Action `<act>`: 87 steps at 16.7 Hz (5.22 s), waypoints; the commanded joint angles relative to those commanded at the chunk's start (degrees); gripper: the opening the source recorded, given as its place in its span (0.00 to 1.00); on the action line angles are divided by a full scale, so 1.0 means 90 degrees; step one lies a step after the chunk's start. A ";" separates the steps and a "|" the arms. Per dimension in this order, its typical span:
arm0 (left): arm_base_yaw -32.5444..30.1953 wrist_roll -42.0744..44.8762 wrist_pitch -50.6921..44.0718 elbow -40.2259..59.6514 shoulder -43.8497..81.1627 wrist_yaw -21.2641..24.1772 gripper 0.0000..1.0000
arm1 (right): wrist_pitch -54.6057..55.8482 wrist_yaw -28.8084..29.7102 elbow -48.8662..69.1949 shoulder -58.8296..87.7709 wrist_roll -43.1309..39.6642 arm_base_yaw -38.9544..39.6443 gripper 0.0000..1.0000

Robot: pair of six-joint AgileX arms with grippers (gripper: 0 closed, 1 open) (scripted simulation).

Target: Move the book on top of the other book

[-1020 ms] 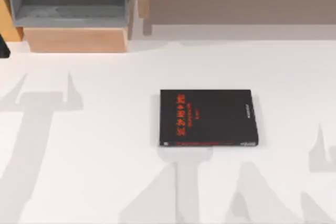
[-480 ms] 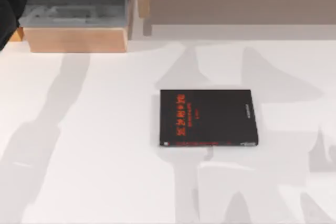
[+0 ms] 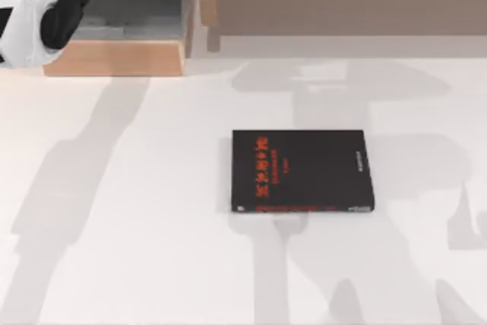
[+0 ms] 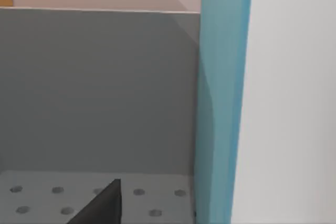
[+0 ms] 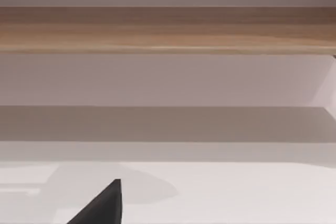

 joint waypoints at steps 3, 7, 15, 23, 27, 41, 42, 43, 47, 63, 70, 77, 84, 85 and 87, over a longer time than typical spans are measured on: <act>0.0000 0.0000 0.0000 0.0000 0.0000 0.0000 1.00 | 0.0000 0.0000 0.0000 0.0000 0.0000 0.0000 1.00; 0.0034 -0.0002 -0.0057 0.0178 0.0122 0.0038 1.00 | 0.0000 0.0000 0.0000 0.0000 0.0000 0.0000 1.00; 0.0095 -0.0004 -0.0285 0.0937 0.0655 0.0104 1.00 | 0.0000 0.0000 0.0000 0.0000 0.0000 0.0000 1.00; 0.0095 -0.0004 -0.0285 0.0937 0.0655 0.0104 0.62 | 0.0000 0.0000 0.0000 0.0000 0.0000 0.0000 1.00; 0.0095 -0.0004 -0.0285 0.0937 0.0655 0.0104 0.32 | 0.0000 0.0000 0.0000 0.0000 0.0000 0.0000 1.00; 0.0078 0.0005 -0.0294 0.0925 0.0622 0.0101 0.00 | 0.0000 0.0000 0.0000 0.0000 0.0000 0.0000 1.00; 0.0073 0.0005 -0.0314 0.0896 0.0572 0.0096 0.00 | 0.0000 0.0000 0.0000 0.0000 0.0000 0.0000 1.00; 0.0069 0.0005 -0.0332 0.0870 0.0528 0.0091 0.00 | 0.0000 0.0000 0.0000 0.0000 0.0000 0.0000 1.00; 0.0048 0.0006 -0.0408 0.0767 0.0350 0.0069 0.00 | 0.0000 0.0000 0.0000 0.0000 0.0000 0.0000 1.00; -0.1805 0.2190 -0.1325 0.0564 -0.2235 -0.2174 0.00 | 0.0000 0.0000 0.0000 0.0000 0.0000 0.0000 1.00; -0.3658 0.4037 -0.2556 -0.0073 -0.1944 -0.3531 0.00 | 0.0000 0.0000 0.0000 0.0000 0.0000 0.0000 1.00; -0.5063 0.5246 -0.3650 -0.0786 0.0022 -0.3994 0.00 | 0.0000 0.0000 0.0000 0.0000 0.0000 0.0000 1.00; -0.5369 0.5481 -0.3892 -0.0944 0.0638 -0.4015 0.00 | 0.0000 0.0000 0.0000 0.0000 0.0000 0.0000 1.00; -0.5369 0.5481 -0.3892 -0.0944 0.0638 -0.4015 0.00 | 0.0000 0.0000 0.0000 0.0000 0.0000 0.0000 1.00; -0.5335 0.5495 -0.3868 -0.0933 0.0637 -0.4006 0.00 | 0.0000 0.0000 0.0000 0.0000 0.0000 0.0000 1.00</act>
